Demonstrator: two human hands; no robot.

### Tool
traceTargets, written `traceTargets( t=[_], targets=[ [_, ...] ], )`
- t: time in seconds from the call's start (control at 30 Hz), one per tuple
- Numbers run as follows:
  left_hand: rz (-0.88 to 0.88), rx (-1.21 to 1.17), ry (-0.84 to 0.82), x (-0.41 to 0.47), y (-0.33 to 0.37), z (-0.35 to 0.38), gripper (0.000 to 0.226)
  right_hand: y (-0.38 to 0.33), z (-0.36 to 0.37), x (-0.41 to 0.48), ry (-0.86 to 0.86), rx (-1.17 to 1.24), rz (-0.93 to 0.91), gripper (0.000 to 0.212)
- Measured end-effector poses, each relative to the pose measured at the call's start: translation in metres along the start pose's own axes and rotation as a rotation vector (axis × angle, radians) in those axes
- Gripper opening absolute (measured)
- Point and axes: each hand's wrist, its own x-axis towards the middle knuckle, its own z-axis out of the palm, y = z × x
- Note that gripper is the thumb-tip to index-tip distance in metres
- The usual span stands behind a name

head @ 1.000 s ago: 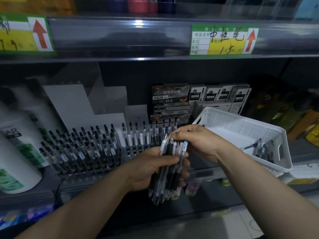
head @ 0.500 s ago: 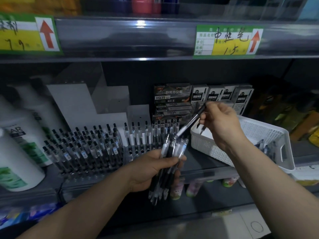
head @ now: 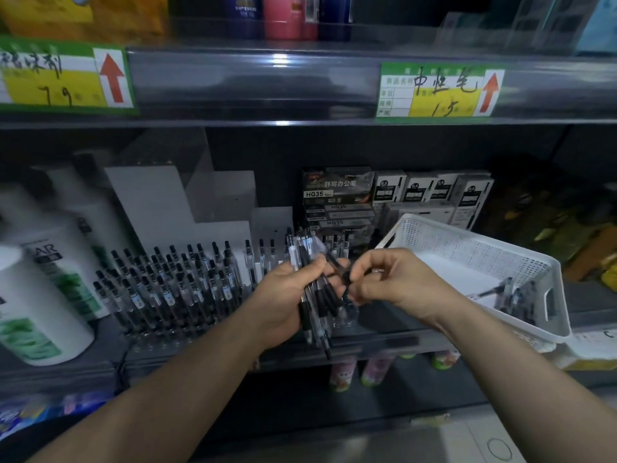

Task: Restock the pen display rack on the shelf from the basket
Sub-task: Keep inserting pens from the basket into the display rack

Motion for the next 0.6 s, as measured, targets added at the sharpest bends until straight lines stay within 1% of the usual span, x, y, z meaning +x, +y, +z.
traceTargets(
  t=[0.07,0.13,0.23,0.33,0.4,0.43,0.53,0.6],
  targets=[
    [-0.017,0.001,0.033,0.000,0.000,0.000,0.033,0.002,-0.001,0.002,-0.036,-0.060,0.004,0.020],
    [-0.014,-0.058,0.062,0.002,0.000,0.000,0.032,0.002,-0.001,0.003,-0.053,-0.144,-0.012,0.019],
    [-0.014,-0.082,0.060,0.003,0.001,-0.001,0.026,0.003,0.001,0.005,-0.075,-0.224,-0.017,0.015],
    [-0.036,-0.039,0.025,0.002,0.002,-0.002,0.017,0.001,-0.001,0.007,-0.033,-0.168,-0.028,0.010],
    [-0.038,0.001,-0.021,0.000,0.001,-0.002,0.017,-0.004,-0.001,0.008,0.045,-0.150,-0.045,0.002],
    [-0.034,0.045,-0.054,-0.001,0.000,-0.002,0.018,-0.006,0.001,0.008,0.064,-0.126,-0.043,0.004],
    [-0.017,0.177,-0.133,-0.006,-0.005,0.000,0.017,-0.008,0.011,0.010,-0.018,0.014,0.009,0.016],
    [-0.015,0.223,-0.157,-0.007,-0.007,0.001,0.020,-0.007,0.015,0.011,-0.075,0.093,0.043,0.016]
  ],
)
